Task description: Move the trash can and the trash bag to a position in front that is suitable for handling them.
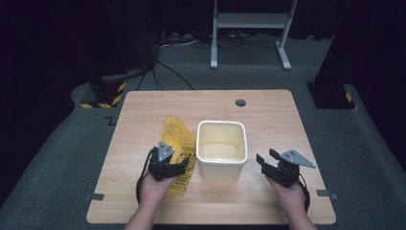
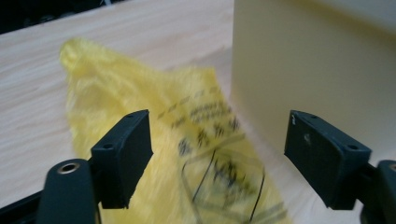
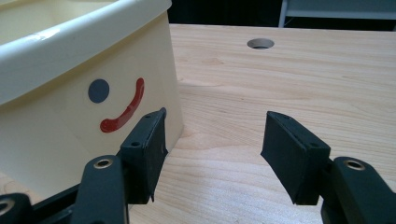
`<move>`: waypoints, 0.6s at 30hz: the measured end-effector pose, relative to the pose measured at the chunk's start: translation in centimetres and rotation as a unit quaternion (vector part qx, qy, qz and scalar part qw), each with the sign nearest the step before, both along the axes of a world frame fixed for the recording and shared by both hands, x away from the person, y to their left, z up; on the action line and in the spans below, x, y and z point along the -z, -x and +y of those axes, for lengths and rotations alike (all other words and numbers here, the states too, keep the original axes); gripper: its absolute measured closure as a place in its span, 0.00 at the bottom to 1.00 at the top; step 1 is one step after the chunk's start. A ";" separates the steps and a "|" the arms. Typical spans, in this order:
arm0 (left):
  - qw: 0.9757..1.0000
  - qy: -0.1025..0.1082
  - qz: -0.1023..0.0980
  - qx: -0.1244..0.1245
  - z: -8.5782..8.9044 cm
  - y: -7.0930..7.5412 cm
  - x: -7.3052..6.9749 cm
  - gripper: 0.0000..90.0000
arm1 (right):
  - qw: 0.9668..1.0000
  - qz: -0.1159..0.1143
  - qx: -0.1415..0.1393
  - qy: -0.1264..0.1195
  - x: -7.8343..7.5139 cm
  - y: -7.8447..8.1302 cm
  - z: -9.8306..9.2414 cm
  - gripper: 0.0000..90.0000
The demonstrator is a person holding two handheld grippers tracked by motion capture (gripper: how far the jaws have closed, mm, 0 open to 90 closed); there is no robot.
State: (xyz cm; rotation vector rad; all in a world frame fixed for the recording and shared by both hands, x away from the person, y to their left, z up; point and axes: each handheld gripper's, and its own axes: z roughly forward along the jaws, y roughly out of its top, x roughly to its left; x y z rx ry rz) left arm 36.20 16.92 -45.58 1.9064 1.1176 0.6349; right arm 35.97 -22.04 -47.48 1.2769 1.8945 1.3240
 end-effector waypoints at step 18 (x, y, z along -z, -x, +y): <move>0.999 0.017 0.039 0.024 -2.1 -2.7 1.9 0.26 | 0.999 0.031 0.000 0.044 -0.1 -2.9 3.2 0.45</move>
